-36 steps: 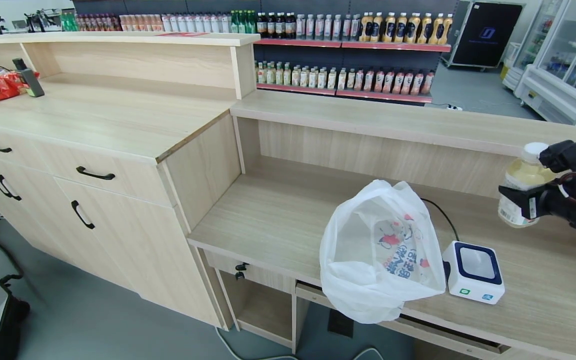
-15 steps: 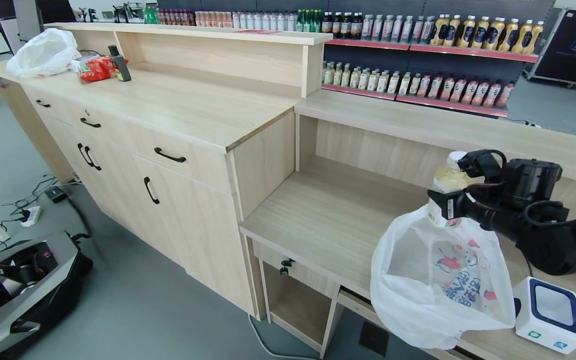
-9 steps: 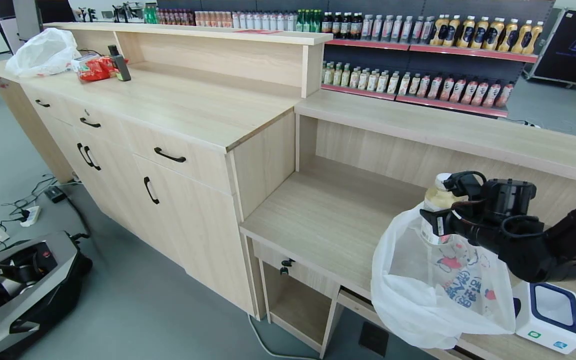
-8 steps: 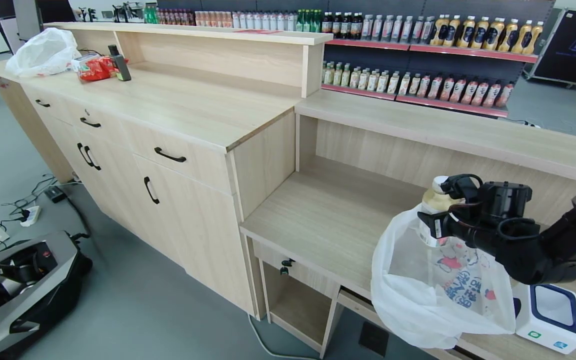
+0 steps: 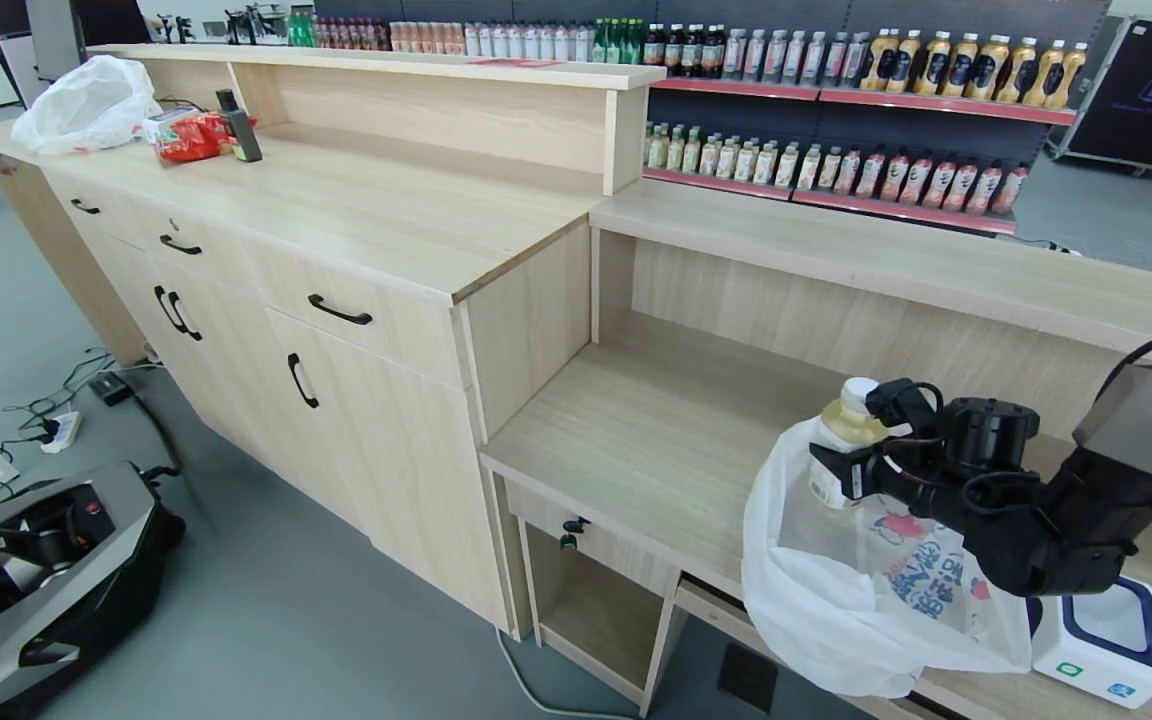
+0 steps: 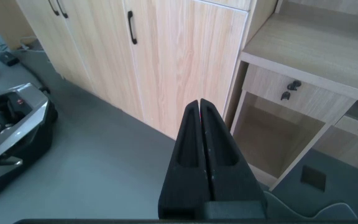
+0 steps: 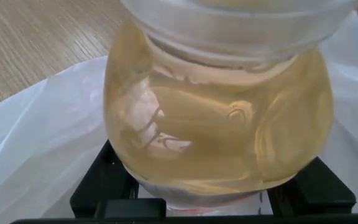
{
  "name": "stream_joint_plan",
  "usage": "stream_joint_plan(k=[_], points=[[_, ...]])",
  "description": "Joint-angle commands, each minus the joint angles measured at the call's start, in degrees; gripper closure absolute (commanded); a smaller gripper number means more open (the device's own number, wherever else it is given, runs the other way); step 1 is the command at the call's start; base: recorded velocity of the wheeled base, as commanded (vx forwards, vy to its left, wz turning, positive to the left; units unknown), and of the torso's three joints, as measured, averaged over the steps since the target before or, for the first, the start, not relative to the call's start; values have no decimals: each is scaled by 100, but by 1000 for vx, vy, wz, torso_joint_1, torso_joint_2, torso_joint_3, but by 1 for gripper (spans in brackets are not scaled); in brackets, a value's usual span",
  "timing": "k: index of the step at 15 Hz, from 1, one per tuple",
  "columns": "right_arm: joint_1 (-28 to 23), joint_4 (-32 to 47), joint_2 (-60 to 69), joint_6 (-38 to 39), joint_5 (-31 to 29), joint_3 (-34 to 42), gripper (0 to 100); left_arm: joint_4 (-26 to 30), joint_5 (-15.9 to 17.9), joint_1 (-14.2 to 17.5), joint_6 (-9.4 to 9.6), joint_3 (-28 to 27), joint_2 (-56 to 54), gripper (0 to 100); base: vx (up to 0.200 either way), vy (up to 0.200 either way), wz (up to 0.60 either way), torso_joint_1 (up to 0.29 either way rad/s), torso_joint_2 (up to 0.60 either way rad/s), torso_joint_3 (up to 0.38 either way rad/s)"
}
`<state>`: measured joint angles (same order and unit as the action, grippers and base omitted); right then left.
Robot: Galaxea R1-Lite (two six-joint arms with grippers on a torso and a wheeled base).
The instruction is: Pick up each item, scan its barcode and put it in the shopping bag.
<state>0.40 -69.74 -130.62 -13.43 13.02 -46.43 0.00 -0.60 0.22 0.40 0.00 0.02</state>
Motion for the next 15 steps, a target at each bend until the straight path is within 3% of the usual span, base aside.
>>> stream_joint_plan(k=[1,6,7,10,14,15], points=[[-5,-101,-288,-10,25,20,100,0,-2,4,4,0,-2,100,0,0,0,0,0,0],[-31,-215,-385,-28,34,117,100,0,-2,4,-5,0,-2,100,0,0,0,0,0,0],[-58,-215,-376,-28,34,179,0,0,-2,4,4,0,-2,100,0,0,0,0,0,0],[-93,-206,-297,-28,34,179,0,0,-2,4,-5,0,-2,100,0,0,0,0,0,0],[-137,356,960,-36,210,337,0,0,-2,4,-5,0,-2,100,0,0,0,0,0,0],[-304,699,1513,-72,517,433,0,0,-2,4,4,0,-2,100,0,0,0,0,0,0]])
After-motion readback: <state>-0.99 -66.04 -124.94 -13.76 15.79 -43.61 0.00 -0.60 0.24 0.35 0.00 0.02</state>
